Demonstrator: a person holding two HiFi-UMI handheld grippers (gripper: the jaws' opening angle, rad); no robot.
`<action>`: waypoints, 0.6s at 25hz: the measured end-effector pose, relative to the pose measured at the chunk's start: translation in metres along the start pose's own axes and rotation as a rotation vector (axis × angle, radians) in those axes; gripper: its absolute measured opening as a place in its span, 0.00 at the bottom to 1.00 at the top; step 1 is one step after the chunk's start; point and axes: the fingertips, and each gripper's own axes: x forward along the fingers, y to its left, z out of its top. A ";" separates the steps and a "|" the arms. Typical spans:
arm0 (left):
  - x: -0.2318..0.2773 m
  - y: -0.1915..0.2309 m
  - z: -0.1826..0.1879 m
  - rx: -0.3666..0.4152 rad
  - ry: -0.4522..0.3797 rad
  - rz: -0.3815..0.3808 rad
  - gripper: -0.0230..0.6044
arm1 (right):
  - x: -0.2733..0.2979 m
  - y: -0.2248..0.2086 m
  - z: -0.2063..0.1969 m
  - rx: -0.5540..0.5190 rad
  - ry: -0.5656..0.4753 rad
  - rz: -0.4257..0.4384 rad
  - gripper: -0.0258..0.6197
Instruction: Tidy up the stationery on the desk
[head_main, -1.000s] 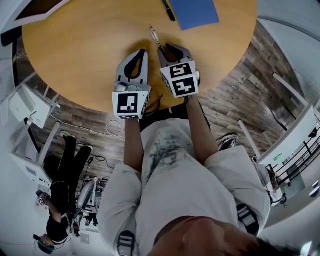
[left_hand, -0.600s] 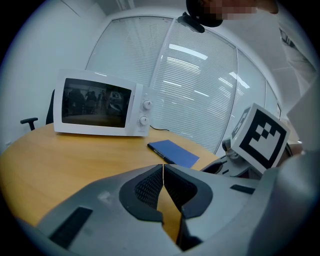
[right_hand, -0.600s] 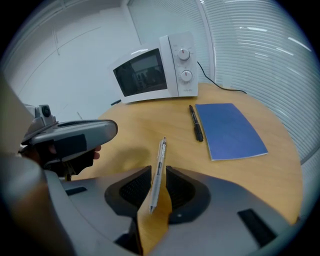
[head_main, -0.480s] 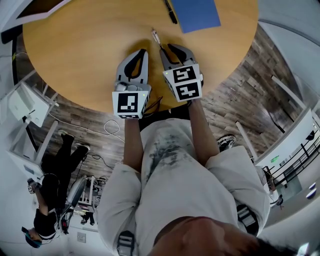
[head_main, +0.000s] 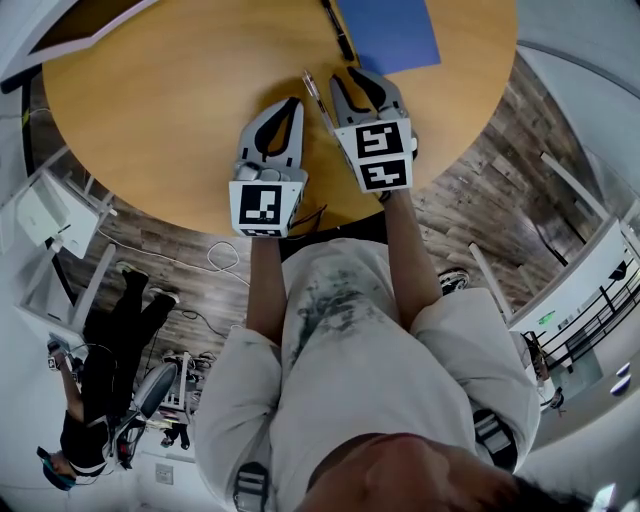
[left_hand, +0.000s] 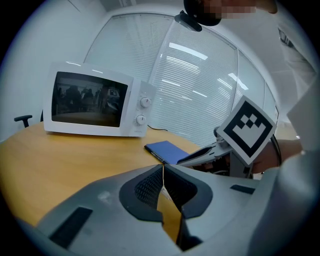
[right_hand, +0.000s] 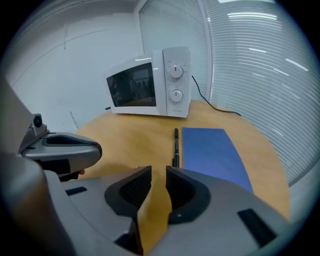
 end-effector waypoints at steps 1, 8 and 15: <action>0.003 0.000 0.000 0.000 0.002 -0.003 0.06 | 0.003 -0.004 0.002 -0.004 -0.002 -0.008 0.26; 0.017 -0.001 0.003 0.002 0.010 -0.021 0.06 | 0.022 -0.028 0.020 -0.024 -0.015 -0.046 0.26; 0.025 0.005 0.005 -0.004 0.019 -0.029 0.06 | 0.043 -0.039 0.026 -0.034 0.006 -0.060 0.26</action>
